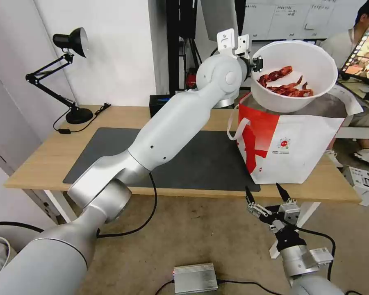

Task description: Pick up the trash from the table and place it into the takeout bag.

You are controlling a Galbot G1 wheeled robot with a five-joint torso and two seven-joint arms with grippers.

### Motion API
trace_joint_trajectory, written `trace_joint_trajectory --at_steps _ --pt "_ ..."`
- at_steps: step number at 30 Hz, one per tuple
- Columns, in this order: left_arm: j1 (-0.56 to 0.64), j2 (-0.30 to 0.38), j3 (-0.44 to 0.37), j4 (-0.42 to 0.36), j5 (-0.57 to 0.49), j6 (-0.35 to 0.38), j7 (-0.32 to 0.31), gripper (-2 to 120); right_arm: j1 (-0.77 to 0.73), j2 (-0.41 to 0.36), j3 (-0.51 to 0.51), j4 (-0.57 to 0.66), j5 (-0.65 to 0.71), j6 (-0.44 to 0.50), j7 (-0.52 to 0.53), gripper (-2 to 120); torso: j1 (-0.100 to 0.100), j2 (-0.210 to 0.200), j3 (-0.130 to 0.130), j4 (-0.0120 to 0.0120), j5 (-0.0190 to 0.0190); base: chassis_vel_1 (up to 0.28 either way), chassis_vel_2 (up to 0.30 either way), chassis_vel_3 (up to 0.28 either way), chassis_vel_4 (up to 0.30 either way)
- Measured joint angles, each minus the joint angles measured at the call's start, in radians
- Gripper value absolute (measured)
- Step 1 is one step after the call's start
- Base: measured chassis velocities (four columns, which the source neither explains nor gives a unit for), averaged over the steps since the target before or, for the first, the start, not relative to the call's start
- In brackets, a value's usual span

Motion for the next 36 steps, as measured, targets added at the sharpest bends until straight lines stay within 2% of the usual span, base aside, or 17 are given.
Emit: trace_joint_trajectory --at_steps 9,13,27,31,33,34,36 --pt "0.011 0.001 0.026 -0.012 0.004 0.003 -0.010 0 0.000 0.000 0.000 0.000 0.000 0.000 0.000 100 0.000 0.000 0.000 0.0000 0.0000 0.000 0.000 0.000 0.000" --pt "0.014 0.001 0.060 -0.015 0.026 0.028 -0.024 0 0.000 0.000 0.000 0.000 0.000 0.000 0.000 100 0.000 0.000 0.000 0.0000 0.0000 0.000 0.000 0.000 0.000" --pt "0.002 0.000 0.129 -0.012 0.070 0.039 -0.045 0 0.000 0.000 0.000 0.000 0.000 0.000 0.000 100 0.000 0.000 0.000 0.0000 0.0000 0.000 0.000 0.000 0.000" --pt "0.001 0.000 0.139 -0.010 0.071 0.039 -0.049 9 0.000 0.000 0.000 0.000 0.000 0.000 0.000 100 0.000 0.000 0.000 0.0000 0.0000 0.000 0.000 0.000 0.000" --pt "0.001 0.000 0.144 -0.010 0.073 0.038 -0.052 19 0.000 0.000 0.000 0.000 0.000 0.000 0.000 100 0.000 0.000 0.000 0.0000 0.0000 0.000 0.000 0.000 0.000" --pt "0.001 0.000 0.144 -0.010 0.073 0.038 -0.052 19 0.000 0.000 0.000 0.000 0.000 0.000 0.000 100 0.000 0.000 0.000 0.0000 0.0000 0.000 0.000 0.000 0.000" --pt "0.001 0.000 0.145 -0.010 0.073 0.037 -0.052 30 0.000 0.000 0.000 0.000 0.000 0.000 0.000 100 0.000 0.000 0.000 -0.0001 0.0000 0.000 0.000 0.000 0.000"
